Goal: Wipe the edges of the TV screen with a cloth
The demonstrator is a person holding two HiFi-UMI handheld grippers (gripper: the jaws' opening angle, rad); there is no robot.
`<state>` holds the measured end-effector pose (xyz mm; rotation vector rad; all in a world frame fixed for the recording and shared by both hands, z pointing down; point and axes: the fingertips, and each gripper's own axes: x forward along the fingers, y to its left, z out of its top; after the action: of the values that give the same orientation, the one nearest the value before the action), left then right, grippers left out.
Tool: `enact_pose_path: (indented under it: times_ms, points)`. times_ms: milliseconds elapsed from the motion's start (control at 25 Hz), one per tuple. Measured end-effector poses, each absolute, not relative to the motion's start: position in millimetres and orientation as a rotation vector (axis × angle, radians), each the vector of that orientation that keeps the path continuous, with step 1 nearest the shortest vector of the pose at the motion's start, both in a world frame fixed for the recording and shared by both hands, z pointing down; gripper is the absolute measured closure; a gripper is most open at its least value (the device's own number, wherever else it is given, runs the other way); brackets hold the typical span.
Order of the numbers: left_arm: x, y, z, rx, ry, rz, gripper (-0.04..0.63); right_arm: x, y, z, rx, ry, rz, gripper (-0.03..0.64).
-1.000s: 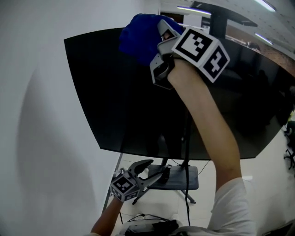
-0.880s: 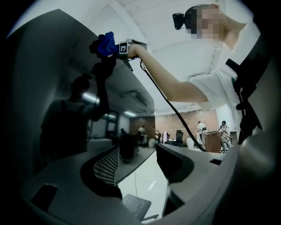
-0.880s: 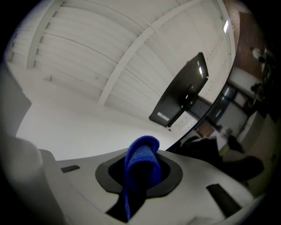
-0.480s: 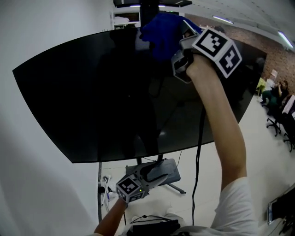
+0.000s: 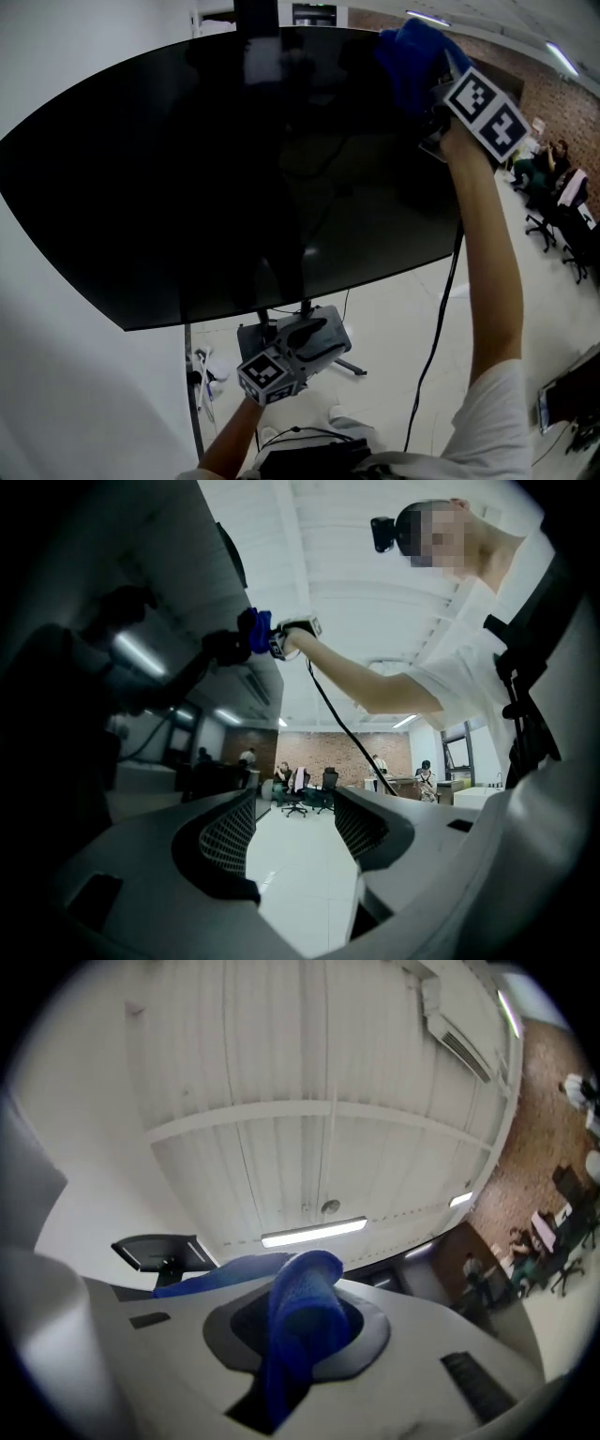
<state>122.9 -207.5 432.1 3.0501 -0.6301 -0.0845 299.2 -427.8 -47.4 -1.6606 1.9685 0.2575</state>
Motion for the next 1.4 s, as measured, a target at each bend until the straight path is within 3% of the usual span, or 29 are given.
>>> enact_pose_path:
  times_ms: [120, 320, 560, 760, 1040, 1400]
  points:
    - [130, -201, 434, 3.055, -0.642, -0.075, 0.354, 329, -418, -18, -1.725, 1.943, 0.332, 0.538]
    - [114, -206, 430, 2.952, -0.802, -0.180, 0.354, 353, -385, 110, -1.856, 1.892, 0.415, 0.541]
    - [46, -228, 422, 2.869, -1.381, -0.222, 0.368, 281, -355, 298, -1.888, 2.199, 0.591, 0.541]
    - [-18, -242, 454, 2.772, -1.698, -0.132, 0.368, 200, -342, 427, -1.710, 2.515, 0.388, 0.541]
    - [-52, -241, 464, 2.541, -1.898, -0.159, 0.368, 111, -315, 469, -1.440, 2.703, 0.165, 0.546]
    - [-52, -234, 461, 2.531, -1.975, -0.139, 0.368, 95, -306, 475, -1.384, 2.742, 0.132, 0.548]
